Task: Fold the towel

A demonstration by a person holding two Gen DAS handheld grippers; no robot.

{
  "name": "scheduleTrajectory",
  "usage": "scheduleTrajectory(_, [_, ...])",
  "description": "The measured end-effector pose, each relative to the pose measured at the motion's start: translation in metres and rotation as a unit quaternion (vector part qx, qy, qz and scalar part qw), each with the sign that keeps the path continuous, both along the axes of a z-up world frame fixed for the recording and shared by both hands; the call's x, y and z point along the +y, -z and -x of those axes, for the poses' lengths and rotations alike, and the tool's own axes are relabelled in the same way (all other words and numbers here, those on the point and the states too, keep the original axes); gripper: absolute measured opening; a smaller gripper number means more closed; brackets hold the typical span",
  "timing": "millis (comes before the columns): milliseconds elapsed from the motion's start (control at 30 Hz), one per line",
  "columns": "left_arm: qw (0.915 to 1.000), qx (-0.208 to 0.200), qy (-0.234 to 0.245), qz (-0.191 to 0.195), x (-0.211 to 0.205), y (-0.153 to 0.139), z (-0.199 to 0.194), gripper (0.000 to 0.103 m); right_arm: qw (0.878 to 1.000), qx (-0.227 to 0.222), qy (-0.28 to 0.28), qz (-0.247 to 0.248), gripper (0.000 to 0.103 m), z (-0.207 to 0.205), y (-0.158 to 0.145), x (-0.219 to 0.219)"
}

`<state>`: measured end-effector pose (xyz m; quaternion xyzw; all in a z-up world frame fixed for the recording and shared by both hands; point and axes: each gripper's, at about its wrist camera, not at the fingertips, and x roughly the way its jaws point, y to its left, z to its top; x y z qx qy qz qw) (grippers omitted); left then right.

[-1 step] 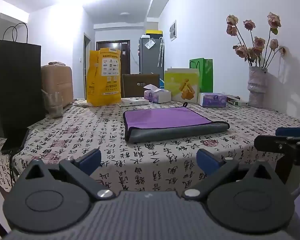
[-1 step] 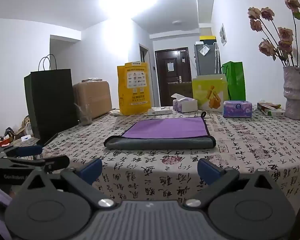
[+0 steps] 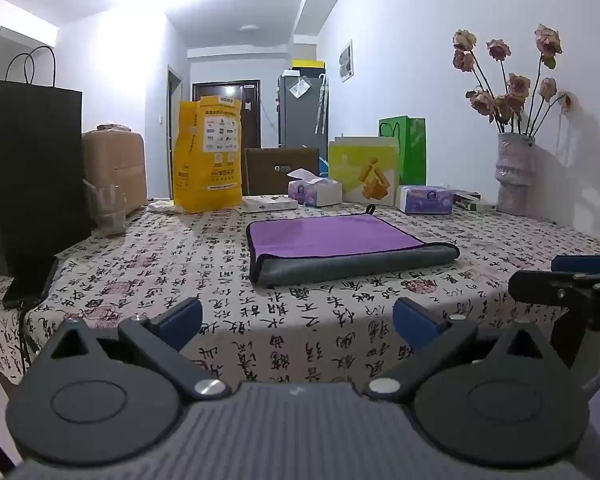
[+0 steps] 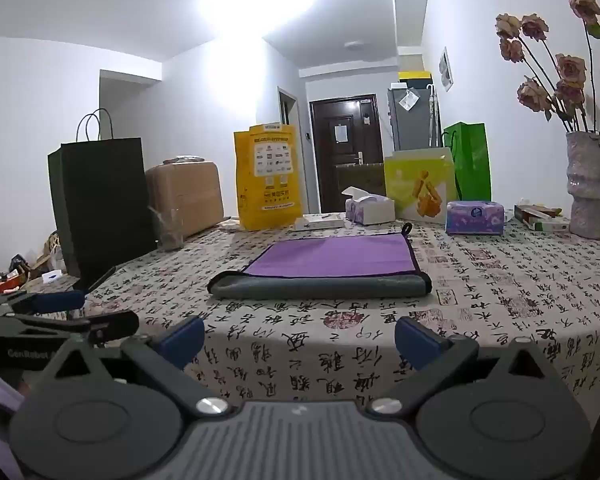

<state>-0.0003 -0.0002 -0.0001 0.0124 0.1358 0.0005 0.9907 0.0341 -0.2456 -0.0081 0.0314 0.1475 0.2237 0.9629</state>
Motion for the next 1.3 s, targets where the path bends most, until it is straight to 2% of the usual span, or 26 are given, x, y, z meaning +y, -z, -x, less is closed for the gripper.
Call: scheduleTrajectory(1300, [0.9999, 0.008, 0.009, -0.003, -0.0016, 0.0026, -0.0048, 0.103, 1.0, 0.011, 0.001, -0.013, 0.102, -0.0045, 0.0021, -0.0017])
